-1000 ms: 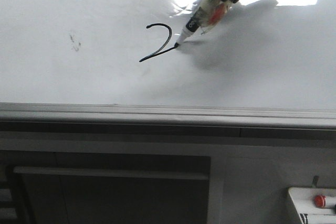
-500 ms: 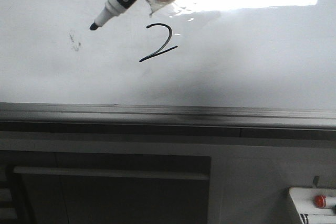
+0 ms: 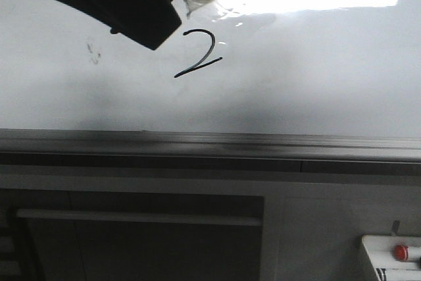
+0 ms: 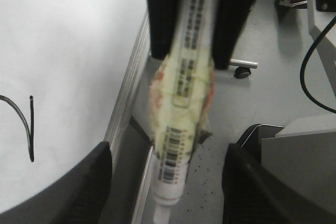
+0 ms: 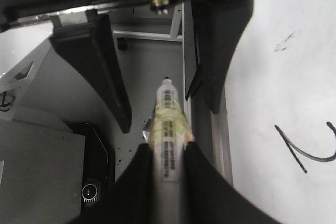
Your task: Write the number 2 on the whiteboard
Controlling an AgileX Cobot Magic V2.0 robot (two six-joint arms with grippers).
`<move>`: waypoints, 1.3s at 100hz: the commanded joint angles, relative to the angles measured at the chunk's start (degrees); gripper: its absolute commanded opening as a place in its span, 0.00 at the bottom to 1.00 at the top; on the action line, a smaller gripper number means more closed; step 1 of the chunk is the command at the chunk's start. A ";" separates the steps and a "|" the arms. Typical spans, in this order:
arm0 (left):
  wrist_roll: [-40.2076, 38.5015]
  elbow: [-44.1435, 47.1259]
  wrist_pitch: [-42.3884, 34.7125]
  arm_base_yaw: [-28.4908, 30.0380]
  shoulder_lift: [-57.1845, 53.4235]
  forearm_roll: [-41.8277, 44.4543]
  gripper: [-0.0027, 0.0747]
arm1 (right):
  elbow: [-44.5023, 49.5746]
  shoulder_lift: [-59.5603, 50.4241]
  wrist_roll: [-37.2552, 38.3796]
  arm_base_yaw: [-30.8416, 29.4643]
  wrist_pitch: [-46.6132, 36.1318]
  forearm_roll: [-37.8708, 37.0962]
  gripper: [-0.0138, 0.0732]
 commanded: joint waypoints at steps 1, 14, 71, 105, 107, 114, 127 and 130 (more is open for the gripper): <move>-0.04 -2.38 -1.06 -0.55 -0.92 -2.88 0.57 | -1.34 -1.57 -0.77 0.08 -1.62 2.71 0.16; 0.06 -2.38 -0.93 -0.55 -1.03 -2.87 0.45 | -1.34 -1.57 -0.77 0.08 -1.39 2.71 0.16; -0.71 -2.38 -0.19 0.09 -1.03 -2.72 0.14 | -1.46 -1.73 4.74 -0.03 -2.35 -2.14 0.36; -3.05 -2.28 -1.23 4.04 -1.64 -2.08 0.14 | -1.46 -7.69 14.35 -0.65 -2.86 -7.82 0.57; -3.79 -2.05 -1.95 4.37 -1.98 -1.89 0.14 | -1.46 -8.34 15.78 -1.05 -2.86 -8.92 0.57; -6.21 -1.01 -5.02 6.36 -3.71 -1.67 0.14 | -1.35 -10.67 23.61 -3.02 -2.64 -12.97 0.57; -15.19 3.17 -13.27 11.74 -8.47 2.43 0.14 | -0.18 -15.52 37.07 -8.29 -1.95 -19.14 0.57; -16.96 4.31 -15.09 13.08 -9.88 3.19 0.14 | 0.36 -16.50 37.86 -9.37 -1.74 -19.25 0.57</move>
